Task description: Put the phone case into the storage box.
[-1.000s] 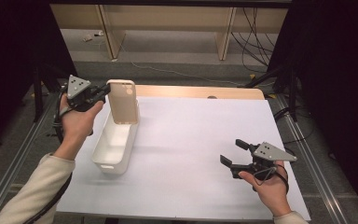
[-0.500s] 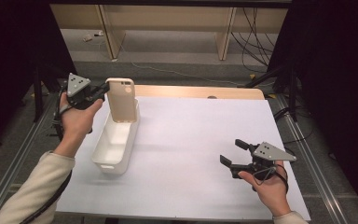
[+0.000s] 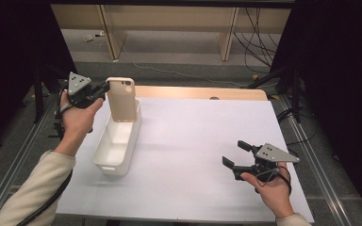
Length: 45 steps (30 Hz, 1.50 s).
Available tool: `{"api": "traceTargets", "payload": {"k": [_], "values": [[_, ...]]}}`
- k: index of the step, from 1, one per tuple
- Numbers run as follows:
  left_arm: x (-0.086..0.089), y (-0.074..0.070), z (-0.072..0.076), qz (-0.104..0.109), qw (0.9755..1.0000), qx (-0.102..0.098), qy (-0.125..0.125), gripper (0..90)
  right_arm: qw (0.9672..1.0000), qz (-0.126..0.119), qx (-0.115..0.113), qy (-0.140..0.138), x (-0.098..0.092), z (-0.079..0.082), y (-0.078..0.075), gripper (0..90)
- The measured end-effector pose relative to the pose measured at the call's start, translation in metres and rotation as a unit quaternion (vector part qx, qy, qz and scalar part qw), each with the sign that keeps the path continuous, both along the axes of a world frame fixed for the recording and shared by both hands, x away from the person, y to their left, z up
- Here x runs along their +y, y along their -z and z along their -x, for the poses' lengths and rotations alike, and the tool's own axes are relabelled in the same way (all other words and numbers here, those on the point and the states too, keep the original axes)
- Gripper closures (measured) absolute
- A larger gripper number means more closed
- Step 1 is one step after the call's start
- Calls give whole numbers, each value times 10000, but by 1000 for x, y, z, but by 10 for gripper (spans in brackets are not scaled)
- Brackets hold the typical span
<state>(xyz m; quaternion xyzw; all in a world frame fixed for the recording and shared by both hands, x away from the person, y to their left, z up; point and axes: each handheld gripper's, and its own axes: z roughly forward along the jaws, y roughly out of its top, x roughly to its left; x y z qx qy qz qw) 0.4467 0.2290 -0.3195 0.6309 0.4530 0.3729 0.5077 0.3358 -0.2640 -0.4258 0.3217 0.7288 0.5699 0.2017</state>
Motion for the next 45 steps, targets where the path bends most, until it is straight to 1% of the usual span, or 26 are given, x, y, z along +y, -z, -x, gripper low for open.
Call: {"api": "traceTargets", "payload": {"k": [33, 45], "values": [[3, 1, -10, -103, 9999, -43, -66, 852, 10000, -17, -1, -9, 0, 0, 0, 164], [4, 1, -14, -104, 9999, -46, -97, 852, 10000, -21, -3, -7, 0, 0, 0, 164]]}}
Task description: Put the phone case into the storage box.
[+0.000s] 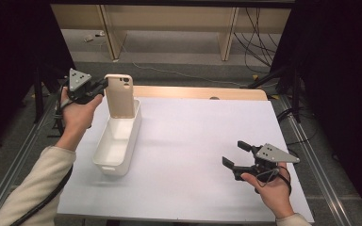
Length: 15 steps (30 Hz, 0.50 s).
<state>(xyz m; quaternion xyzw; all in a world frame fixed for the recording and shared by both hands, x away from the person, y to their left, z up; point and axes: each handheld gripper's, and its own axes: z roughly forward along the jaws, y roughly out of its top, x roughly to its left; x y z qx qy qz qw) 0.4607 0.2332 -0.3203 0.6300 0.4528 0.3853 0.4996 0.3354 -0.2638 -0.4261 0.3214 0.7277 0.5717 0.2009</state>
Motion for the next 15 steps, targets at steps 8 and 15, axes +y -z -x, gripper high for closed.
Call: {"api": "traceTargets", "payload": {"k": [8, 15], "values": [[-1, 1, -3, -19, 10000, 4, 1, 852, 10000, -7, 11, -12, 0, 0, 0, 164], [-2, 1, -5, -28, 10000, -13, -2, 852, 10000, 4, 16, -10, 0, 0, 0, 164]]}}
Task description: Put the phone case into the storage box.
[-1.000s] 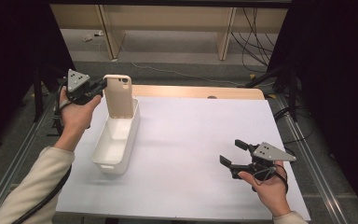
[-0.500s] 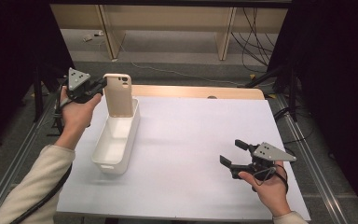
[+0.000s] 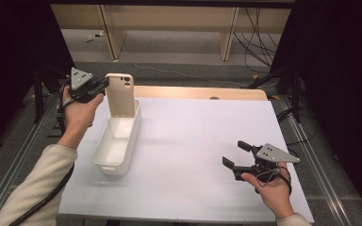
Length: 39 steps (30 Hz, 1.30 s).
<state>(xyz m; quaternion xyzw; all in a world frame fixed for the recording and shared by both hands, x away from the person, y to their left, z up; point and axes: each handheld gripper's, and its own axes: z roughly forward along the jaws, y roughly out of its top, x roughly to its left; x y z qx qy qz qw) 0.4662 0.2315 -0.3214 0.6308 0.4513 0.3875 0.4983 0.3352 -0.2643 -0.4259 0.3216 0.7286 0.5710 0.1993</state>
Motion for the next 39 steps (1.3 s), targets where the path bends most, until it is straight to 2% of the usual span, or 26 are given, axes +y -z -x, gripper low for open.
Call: {"api": "traceTargets", "payload": {"k": [35, 39], "values": [[1, 4, -12, -98, 9999, 6, -24, 852, 10000, -78, -15, -12, 1, 0, 1, 164], [0, 5, -14, -93, 10000, 14, -22, 852, 10000, -12, -3, -10, 0, 0, 1, 164]]}}
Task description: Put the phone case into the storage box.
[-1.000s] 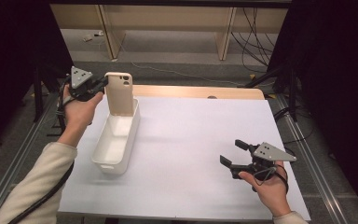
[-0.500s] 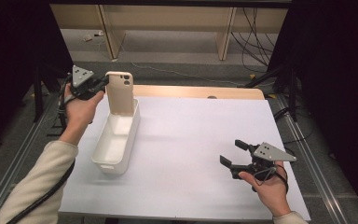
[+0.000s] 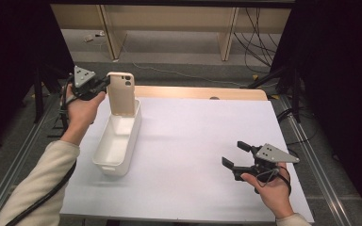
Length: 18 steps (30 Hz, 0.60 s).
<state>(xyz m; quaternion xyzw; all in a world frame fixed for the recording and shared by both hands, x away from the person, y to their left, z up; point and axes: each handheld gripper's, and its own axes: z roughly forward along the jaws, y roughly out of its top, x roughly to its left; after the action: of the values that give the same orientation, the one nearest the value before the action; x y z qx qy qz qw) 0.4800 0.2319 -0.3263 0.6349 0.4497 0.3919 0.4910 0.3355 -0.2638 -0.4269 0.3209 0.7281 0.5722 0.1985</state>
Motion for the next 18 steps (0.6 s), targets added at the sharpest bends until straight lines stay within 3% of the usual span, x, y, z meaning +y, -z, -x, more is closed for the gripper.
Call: {"api": "traceTargets", "payload": {"k": [18], "values": [[-2, 0, -7, -38, 10000, -4, -28, 852, 10000, 24, 18, -16, 0, 1, -1, 164]]}}
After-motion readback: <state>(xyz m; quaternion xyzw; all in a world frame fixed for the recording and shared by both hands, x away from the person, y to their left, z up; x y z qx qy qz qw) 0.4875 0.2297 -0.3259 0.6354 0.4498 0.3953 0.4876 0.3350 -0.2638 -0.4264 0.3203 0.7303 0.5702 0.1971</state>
